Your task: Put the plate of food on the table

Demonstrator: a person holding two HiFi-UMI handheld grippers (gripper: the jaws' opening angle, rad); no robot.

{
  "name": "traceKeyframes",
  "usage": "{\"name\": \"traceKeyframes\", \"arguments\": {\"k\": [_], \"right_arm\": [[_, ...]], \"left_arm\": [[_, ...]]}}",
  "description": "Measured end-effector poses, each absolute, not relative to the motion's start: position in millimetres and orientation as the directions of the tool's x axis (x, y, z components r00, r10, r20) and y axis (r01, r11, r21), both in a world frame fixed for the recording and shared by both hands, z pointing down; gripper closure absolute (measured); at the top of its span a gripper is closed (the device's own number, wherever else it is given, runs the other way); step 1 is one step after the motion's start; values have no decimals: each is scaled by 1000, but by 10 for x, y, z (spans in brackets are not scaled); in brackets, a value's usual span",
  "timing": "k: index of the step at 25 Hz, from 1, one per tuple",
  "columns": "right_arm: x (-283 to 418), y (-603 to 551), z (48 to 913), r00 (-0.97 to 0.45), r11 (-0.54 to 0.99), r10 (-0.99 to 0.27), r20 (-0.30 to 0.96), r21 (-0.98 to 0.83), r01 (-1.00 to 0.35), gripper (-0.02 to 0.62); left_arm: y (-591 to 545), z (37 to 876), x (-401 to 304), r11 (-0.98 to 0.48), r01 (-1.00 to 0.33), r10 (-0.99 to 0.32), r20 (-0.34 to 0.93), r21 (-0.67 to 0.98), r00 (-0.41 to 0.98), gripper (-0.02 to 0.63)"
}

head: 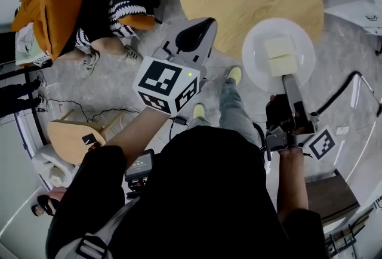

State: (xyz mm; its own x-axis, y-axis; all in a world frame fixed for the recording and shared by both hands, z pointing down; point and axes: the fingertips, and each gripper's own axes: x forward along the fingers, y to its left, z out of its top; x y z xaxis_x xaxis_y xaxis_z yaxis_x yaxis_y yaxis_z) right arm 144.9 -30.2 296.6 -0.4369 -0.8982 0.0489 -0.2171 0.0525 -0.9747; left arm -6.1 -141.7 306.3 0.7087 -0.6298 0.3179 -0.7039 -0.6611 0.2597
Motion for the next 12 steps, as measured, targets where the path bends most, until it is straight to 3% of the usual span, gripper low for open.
{"name": "traceKeyframes", "arguments": {"k": [12], "right_arm": [[1459,-310,2992,-477,68,-879,12,-986,-149,569]], "left_arm": [[-1395,2969,59,-661,-719,-640,339,214,690,600]]}}
